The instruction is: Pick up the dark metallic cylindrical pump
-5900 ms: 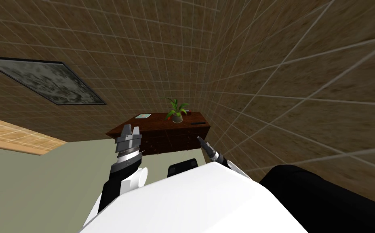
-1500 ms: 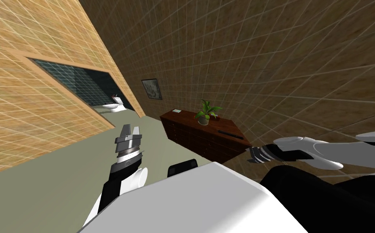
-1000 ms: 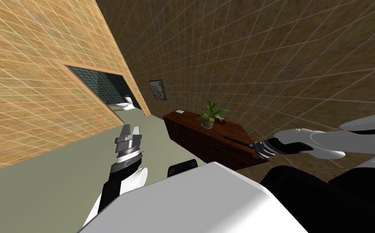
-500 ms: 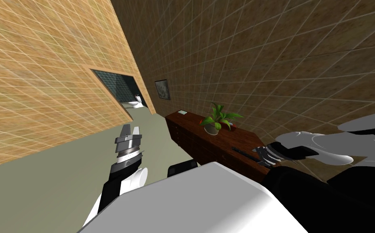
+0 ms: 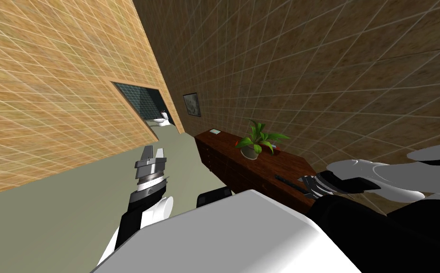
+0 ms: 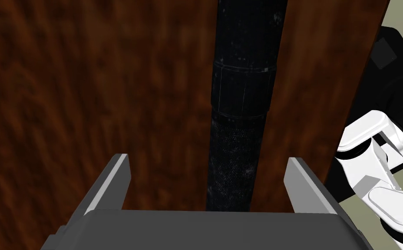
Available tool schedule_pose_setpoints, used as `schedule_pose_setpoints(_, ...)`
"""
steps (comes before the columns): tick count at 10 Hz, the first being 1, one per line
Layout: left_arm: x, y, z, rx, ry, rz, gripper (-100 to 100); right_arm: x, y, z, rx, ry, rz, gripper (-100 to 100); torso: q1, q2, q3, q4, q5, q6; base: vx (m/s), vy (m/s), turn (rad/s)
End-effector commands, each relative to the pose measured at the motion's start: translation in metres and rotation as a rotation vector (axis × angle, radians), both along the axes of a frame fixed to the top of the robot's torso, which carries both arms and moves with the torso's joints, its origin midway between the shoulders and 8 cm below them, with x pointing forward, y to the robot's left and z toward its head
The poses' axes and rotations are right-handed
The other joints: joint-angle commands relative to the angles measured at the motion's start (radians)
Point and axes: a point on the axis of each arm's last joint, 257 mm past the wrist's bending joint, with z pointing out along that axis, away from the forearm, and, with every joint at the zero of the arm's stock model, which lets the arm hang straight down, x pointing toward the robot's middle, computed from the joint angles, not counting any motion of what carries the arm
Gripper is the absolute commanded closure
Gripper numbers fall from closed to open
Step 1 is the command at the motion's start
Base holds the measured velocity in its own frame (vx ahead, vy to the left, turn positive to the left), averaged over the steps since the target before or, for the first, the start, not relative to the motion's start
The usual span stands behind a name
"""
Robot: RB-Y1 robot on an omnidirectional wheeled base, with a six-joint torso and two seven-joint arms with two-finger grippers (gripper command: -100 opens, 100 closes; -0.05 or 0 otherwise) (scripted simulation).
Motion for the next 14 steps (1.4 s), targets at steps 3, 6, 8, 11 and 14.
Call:
schedule_pose_setpoints(3, 0.0, 0.0, 0.0, 0.0, 0.0, 0.0, 0, -0.01, 0.001, -0.006, -0.001, 0.0, -0.011, 100, 0.001, 0.0, 0.0, 0.0, 0.0, 0.0, 0.015, -0.007, 0.035)
schedule_pose_setpoints(6, 0.0, 0.0, 0.0, 0.0, 0.0, 0.0, 0, -0.01, 0.0, -0.006, -0.001, -0.001, -0.012, 100, 0.001, 0.001, 0.0, 0.0, 0.0, 0.0, 0.0, 0.0, 0.0)
schedule_pose_setpoints(8, 0.0, 0.0, 0.0, 0.0, 0.0, 0.0, 0, -0.01, 0.001, -0.006, -0.001, 0.0, -0.011, 0, 0.001, 0.001, 0.001, 0.0, 0.0, 0.0, 0.0, 0.0, 0.0)
schedule_pose_setpoints(11, 0.0, 0.0, 0.0, 0.0, 0.0, 0.0, 0, 0.015, 0.0, 0.013, -0.001, 0.001, 0.016, 100, 0.003, 0.003, 0.002, 0.001, 0.002, 0.001, -0.027, 0.013, -0.101)
schedule_pose_setpoints(14, 0.0, 0.0, 0.0, 0.0, 0.0, 0.0, 0, 0.013, -0.001, 0.013, 0.0, 0.001, 0.015, 0, 0.003, 0.002, 0.001, 0.001, 0.001, 0.001, -0.009, 0.005, -0.005)
